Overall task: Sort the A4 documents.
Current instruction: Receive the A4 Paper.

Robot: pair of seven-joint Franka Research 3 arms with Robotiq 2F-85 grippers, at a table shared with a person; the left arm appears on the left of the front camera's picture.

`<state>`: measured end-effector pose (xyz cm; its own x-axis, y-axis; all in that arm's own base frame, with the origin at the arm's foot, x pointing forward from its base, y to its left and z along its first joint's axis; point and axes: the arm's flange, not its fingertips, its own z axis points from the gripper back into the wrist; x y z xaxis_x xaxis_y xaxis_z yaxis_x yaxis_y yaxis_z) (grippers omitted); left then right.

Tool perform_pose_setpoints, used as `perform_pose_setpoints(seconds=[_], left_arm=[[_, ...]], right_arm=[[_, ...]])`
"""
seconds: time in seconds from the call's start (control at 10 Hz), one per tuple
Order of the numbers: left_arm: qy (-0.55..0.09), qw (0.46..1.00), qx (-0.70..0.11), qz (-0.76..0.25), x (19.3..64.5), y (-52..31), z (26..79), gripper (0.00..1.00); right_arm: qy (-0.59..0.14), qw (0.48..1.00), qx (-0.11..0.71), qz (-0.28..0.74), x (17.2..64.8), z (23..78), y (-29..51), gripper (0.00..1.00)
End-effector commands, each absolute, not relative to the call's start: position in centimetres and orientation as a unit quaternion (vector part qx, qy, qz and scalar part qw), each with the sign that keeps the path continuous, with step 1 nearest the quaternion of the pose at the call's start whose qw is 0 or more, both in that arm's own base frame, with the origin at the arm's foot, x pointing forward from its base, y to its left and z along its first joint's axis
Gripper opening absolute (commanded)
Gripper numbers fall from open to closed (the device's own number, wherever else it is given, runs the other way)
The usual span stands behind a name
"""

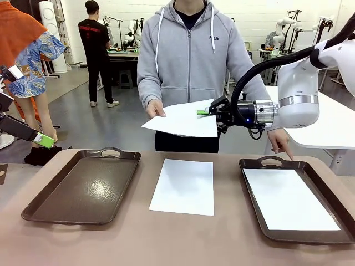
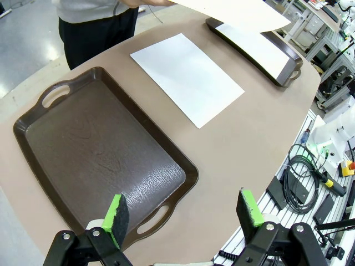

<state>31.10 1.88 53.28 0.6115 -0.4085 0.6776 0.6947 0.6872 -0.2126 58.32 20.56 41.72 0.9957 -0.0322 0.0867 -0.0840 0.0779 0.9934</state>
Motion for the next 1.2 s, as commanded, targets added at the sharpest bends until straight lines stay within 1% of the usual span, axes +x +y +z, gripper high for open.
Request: perform_pose_setpoints(seconds=[0.0, 0.7, 0.8, 0.9, 1.1], left_arm=[[-0.308, 0.861, -0.242, -0.324, 31.18, 2.07, 53.18, 1.0], [-0.308, 0.861, -0.242, -0.324, 31.18, 2.07, 53.18, 1.0], [-0.308, 0.861, -0.242, -0.324, 31.18, 2.07, 53.18, 1.0], [-0.308, 0.861, -0.242, -0.324, 31.18, 2.07, 53.18, 1.0], [-0.308, 0.861, -0.242, -0.324, 31.18, 2.07, 53.18, 1.0]], right_arm=[[-0.036, 0.734, 0.678, 0.027, 58.37, 41.27, 20.23, 0.0], [-0.032, 0.731, 0.68, 0.031, 58.05, 41.01, 20.04, 0.0], [-0.03, 0.729, 0.681, 0.065, 57.82, 41.26, 20.3, 0.0], [-0.037, 0.729, 0.683, 0.02, 58.34, 41.57, 20.25, 0.0], [-0.037, 0.729, 0.683, 0.02, 58.34, 41.57, 20.25, 0.0]])
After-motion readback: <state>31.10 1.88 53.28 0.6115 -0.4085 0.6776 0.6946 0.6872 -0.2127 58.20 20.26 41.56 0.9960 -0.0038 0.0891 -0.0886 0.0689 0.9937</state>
